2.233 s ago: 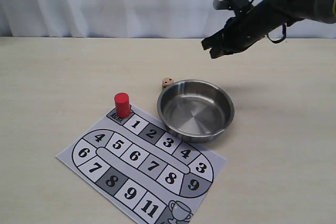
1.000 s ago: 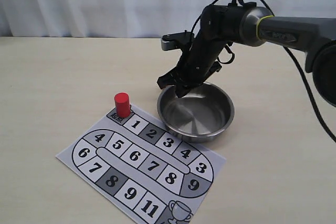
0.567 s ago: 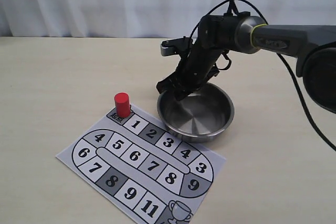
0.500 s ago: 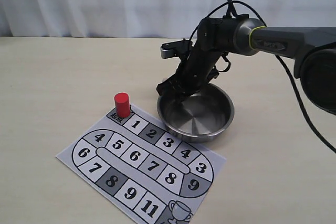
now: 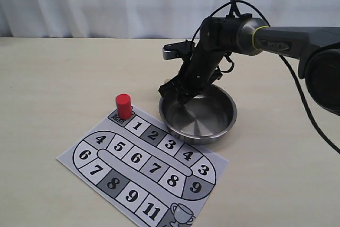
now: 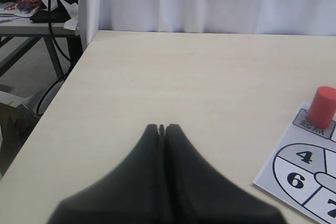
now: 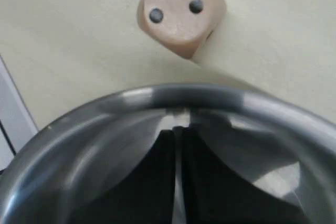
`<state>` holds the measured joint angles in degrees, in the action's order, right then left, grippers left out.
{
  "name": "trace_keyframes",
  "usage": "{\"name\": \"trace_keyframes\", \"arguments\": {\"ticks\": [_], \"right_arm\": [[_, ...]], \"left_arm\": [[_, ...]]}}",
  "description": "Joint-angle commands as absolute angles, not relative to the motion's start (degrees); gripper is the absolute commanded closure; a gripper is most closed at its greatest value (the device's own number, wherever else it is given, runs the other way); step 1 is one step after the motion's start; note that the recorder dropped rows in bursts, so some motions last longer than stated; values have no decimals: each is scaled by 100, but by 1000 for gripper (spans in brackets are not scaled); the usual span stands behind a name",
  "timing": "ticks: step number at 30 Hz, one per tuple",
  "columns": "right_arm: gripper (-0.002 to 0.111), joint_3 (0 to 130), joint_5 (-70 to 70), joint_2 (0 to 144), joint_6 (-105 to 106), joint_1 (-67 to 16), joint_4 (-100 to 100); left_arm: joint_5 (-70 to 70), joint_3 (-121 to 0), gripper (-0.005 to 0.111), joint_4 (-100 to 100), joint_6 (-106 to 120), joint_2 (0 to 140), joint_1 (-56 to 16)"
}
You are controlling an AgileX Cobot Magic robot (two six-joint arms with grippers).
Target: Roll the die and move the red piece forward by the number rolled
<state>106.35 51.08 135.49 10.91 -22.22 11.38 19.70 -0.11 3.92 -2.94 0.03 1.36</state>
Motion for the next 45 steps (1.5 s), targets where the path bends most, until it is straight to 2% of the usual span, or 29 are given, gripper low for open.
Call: {"name": "trace_keyframes", "arguments": {"ticks": [1,12,15,19,24,26,32,41,45], "right_arm": [[104,10656,5394,13157,1136,-2217,1112],[104,10656,5768,12545,1424,-2455,1472],[99,10656,5585,12545,1812,-2732,1472],[75,10656,5063,12545,1931,-3107,1510],[38,10656,4382,12643,1920,-3497,1557],[32,10656,4093,12732,1920,-3603,1557],[31,10656,3304,13105,1920,-3681,1588],[31,10656,3244,13511,1920,-3681,1341],[37,10656,3330,13555,1929,-3681,1331]], "left_arm": [[1901,0,107,389,-326,0,136],[1901,0,107,389,-326,0,136],[1901,0,107,389,-326,0,136],[1901,0,107,389,-326,0,136],[1901,0,107,389,-326,0,136],[1901,0,107,389,-326,0,136],[1901,0,107,389,-326,0,136],[1901,0,107,389,-326,0,136],[1901,0,107,389,-326,0,136]]}}
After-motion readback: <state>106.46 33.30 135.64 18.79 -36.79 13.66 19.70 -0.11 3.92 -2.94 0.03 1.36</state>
